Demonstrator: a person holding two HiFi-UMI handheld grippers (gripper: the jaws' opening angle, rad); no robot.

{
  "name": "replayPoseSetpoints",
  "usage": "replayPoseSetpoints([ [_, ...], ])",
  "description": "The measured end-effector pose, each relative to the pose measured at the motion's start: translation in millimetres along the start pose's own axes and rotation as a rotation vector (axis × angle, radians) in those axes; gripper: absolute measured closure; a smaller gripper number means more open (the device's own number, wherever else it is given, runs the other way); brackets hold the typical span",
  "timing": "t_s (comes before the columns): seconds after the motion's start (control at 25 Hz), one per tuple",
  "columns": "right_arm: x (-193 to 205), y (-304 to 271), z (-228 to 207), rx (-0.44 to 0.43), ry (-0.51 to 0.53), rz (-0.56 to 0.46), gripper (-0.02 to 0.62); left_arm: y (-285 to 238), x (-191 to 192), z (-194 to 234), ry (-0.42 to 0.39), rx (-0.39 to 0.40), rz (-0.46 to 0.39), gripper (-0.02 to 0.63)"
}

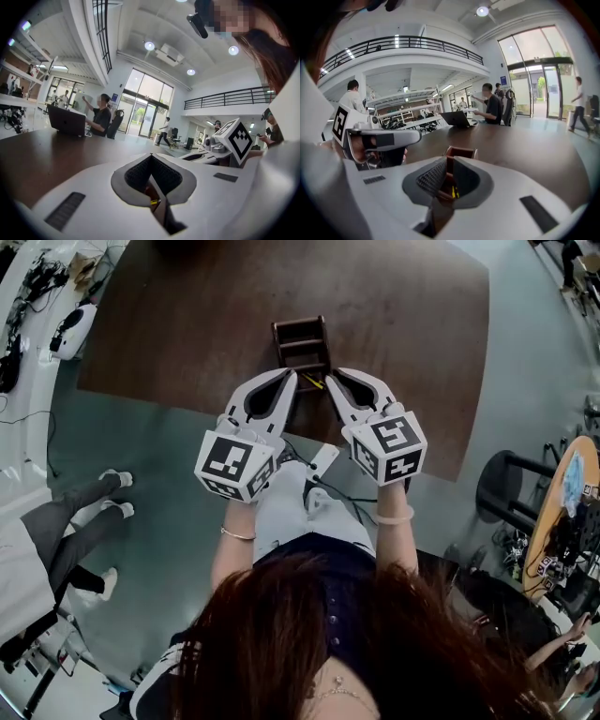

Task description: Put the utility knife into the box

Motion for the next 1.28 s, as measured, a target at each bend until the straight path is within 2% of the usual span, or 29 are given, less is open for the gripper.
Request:
replayPoseSetpoints([
  [0.32,-54.6,61.7,1.7,0.046,0.074,-0.179,0.572,10.0,-24.9,-44.0,-0.061,0.039,-0.043,0.612],
  [0.56,-83.1,102.9,4.7,0.079,0.113,-0.312,0.58,24.9,-44.1,-75.9,-0.126,0.049,-0.111,0.612],
  [0.8,-83.0,128.0,16.0,0.086,0.13,-0.319,0.58,40.0,-47.8,-99.7,-0.159,0.051,-0.14,0.612],
  [1.28,-84.3,143.6,25.5,0.106,0.139,-0.33,0.58,50.6,-50.5,-112.3,-0.18,0.057,-0.151,0.612],
])
Point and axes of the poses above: the fingertips, and each gripper's own axes: y backward along the fingers, z to its left, x out of its underside, the point moved 9 cm from there along y, backward along the fingers, and after that the axes turned 15 degrees about y, right-handed, at the moved point
